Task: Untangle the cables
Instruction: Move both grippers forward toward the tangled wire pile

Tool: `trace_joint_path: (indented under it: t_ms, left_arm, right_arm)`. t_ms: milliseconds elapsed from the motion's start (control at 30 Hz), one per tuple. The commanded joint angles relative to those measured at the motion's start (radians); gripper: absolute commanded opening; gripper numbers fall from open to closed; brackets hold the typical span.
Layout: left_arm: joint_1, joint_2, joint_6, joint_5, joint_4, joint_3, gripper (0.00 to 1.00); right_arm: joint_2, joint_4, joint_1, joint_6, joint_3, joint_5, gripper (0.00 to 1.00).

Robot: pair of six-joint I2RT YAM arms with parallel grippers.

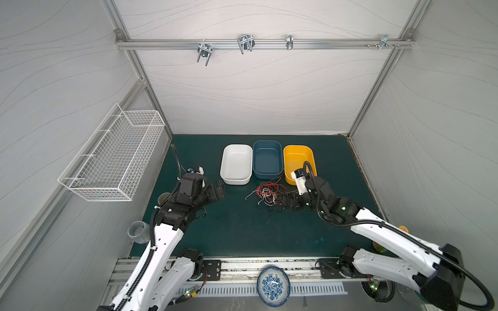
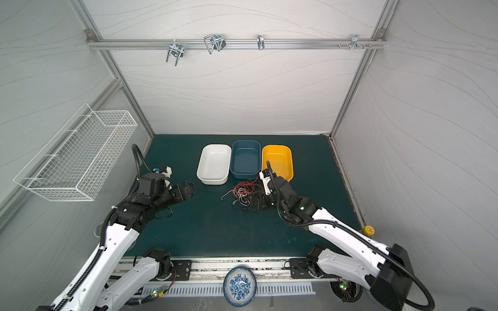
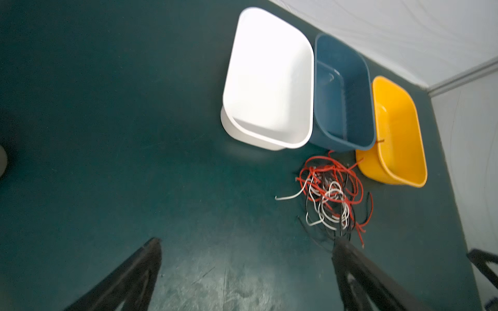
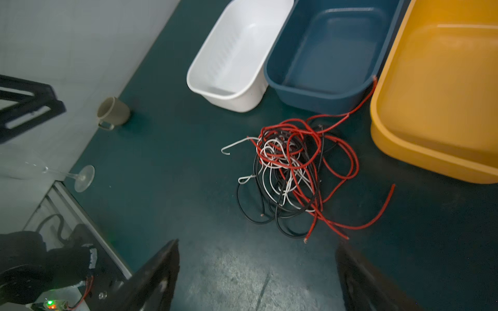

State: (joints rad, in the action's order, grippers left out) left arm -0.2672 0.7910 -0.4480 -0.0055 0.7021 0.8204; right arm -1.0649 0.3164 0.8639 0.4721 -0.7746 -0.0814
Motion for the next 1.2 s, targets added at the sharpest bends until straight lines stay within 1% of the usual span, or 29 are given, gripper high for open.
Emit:
trace_joint_path:
  t_ms: [0,133,200,300,367,500,567,700,967,1167]
  left_arm:
    - [-0.046,-0.034,0.055,-0.074,0.028,0.0,1.0]
    - [-0.051,-0.036,0.052,-0.103,0.029,-0.004,1.0]
    - [-0.056,-0.035,0.052,-0.103,0.029,-0.004,1.0]
    - [-0.074,-0.029,0.054,-0.114,0.031,-0.007,1.0]
    - [-0.084,-0.026,0.055,-0.117,0.031,-0.005,1.0]
    - [-0.099,-0.012,0.057,-0.119,0.038,0.0,0.99]
    - [-0.108,-0.007,0.057,-0.124,0.039,0.0,0.98]
    - [-0.119,-0.001,0.06,-0.127,0.037,-0.001,0.98]
    - [-0.134,0.007,0.063,-0.125,0.037,-0.002,0.98]
    - [-0.148,0.02,0.066,-0.126,0.039,-0.001,0.98]
  right_arm:
    - [-0.083,0.019,0.03,0.055,-0.048,-0.002,0.89]
    - [-0.192,0.003,0.041,0.072,-0.08,-0.003,0.86]
    - [-0.247,0.024,0.042,0.069,-0.107,-0.026,0.82]
    - [-0.308,0.026,0.04,0.029,-0.124,-0.047,0.76]
    - [-0.353,0.013,0.032,0.006,-0.131,-0.048,0.69]
    - [-0.435,0.008,0.0,-0.017,-0.153,-0.029,0.47]
    - [-0.469,-0.005,-0.022,-0.019,-0.159,0.002,0.41]
    - [-0.529,-0.013,-0.032,-0.034,-0.187,0.03,0.38]
    - [-0.619,-0.024,-0.034,-0.037,-0.234,0.022,0.27]
    - [-0.67,-0.025,-0.051,-0.032,-0.256,-0.008,0.28]
